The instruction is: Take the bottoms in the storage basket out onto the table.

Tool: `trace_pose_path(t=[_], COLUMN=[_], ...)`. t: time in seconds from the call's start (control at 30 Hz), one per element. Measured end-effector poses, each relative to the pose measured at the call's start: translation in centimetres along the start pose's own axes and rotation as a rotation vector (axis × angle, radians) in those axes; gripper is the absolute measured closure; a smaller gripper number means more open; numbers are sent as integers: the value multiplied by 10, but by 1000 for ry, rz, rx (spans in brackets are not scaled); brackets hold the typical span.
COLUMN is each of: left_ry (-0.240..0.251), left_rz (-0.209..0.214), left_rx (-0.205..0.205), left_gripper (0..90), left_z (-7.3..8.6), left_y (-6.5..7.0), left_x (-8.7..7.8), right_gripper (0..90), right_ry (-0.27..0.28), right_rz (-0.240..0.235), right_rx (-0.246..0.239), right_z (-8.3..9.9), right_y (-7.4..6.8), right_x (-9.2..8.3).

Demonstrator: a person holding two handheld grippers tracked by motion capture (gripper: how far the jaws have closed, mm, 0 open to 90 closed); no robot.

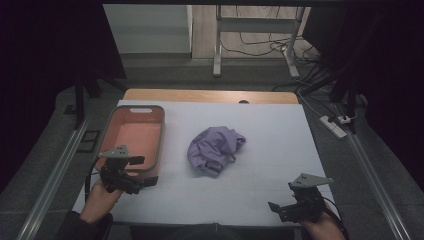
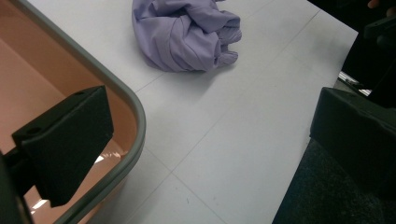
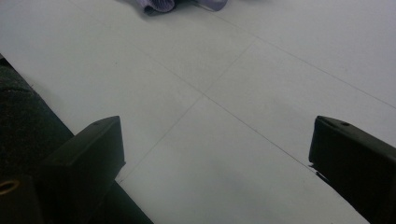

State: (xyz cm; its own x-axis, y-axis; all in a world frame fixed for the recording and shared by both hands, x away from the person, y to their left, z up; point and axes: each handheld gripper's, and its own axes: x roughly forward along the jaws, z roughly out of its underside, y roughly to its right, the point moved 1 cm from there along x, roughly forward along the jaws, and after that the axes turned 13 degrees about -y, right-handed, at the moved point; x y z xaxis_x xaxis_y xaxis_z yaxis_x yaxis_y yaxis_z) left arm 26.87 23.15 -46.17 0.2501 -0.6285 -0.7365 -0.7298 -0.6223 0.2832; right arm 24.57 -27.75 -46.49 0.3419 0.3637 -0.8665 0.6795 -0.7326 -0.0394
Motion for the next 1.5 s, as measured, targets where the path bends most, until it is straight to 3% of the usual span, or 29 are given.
trace_pose_path(t=[0.6, 1.2, 1.5], left_ry=[18, 21, 12], left_rz=[-31, -65, -102], left_rx=[-29, -85, -105], left_gripper=[0, 0, 0], left_z=[21, 52, 64], left_y=[-1, -8, -12], left_x=[-9, -21, -28], right_gripper=[36, 36, 39], right_ry=[-3, -7, -16], right_rz=[0, 2, 5], right_rx=[-2, -6, -13], right_z=[0, 0, -1], right_y=[0, -1, -1], right_x=[0, 1, 1])
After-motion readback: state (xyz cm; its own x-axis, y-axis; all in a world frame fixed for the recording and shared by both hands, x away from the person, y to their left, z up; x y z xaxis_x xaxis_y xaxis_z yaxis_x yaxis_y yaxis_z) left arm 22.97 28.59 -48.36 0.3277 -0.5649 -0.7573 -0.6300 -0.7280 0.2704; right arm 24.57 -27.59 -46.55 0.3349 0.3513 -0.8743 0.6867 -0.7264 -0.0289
